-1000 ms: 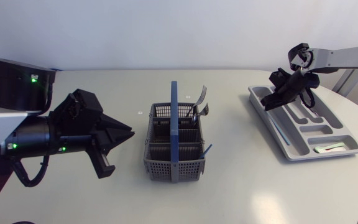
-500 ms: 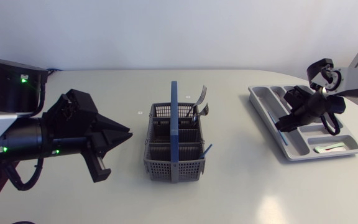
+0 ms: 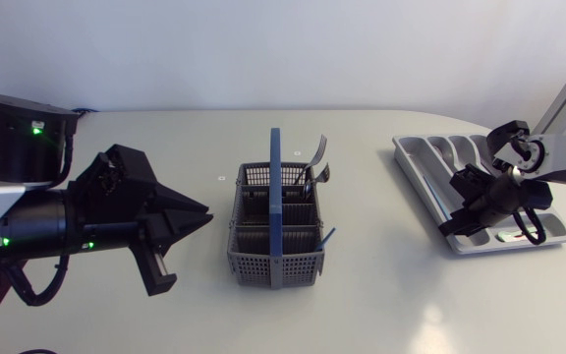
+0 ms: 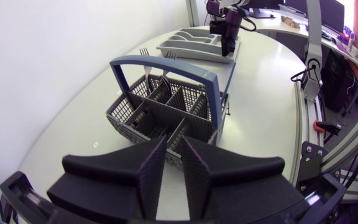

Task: Sort the cutlery from the basket into the organizer compartments.

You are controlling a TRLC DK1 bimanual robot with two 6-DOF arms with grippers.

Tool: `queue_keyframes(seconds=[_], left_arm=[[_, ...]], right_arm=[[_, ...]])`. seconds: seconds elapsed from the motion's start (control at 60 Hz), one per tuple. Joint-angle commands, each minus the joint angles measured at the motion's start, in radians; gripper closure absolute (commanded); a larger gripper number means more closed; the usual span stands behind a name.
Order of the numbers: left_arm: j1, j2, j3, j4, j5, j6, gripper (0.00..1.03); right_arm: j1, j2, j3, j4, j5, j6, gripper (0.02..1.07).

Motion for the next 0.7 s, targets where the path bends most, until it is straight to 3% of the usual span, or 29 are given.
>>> queue_keyframes(seconds=[0.0, 0.267, 0.367, 0.6, 0.683], left_arm=[[-0.008, -0.018, -0.024, -0.011, -0.012, -0.004, 0.84], [-0.005, -0.046, -0.032, -0.025, -0.015, -0.004, 0.84], [-0.004, -0.054, -0.031, -0.032, -0.015, -0.004, 0.84], [-0.027, -0.05, -0.014, -0.034, -0.018, -0.013, 0.84], [-0.051, -0.035, -0.005, -0.032, -0.023, -0.018, 0.84]], right_arm=[[0.026, -0.009, -0.029, -0.005, 0.006, 0.006, 0.98], [0.083, -0.016, -0.058, 0.006, 0.003, 0.036, 0.98], [0.072, -0.044, -0.057, 0.038, 0.044, 0.039, 0.96], [0.149, -0.299, -0.138, 0.009, 0.026, -0.006, 0.63], [0.205, -0.406, -0.153, -0.04, -0.036, -0.012, 0.6]])
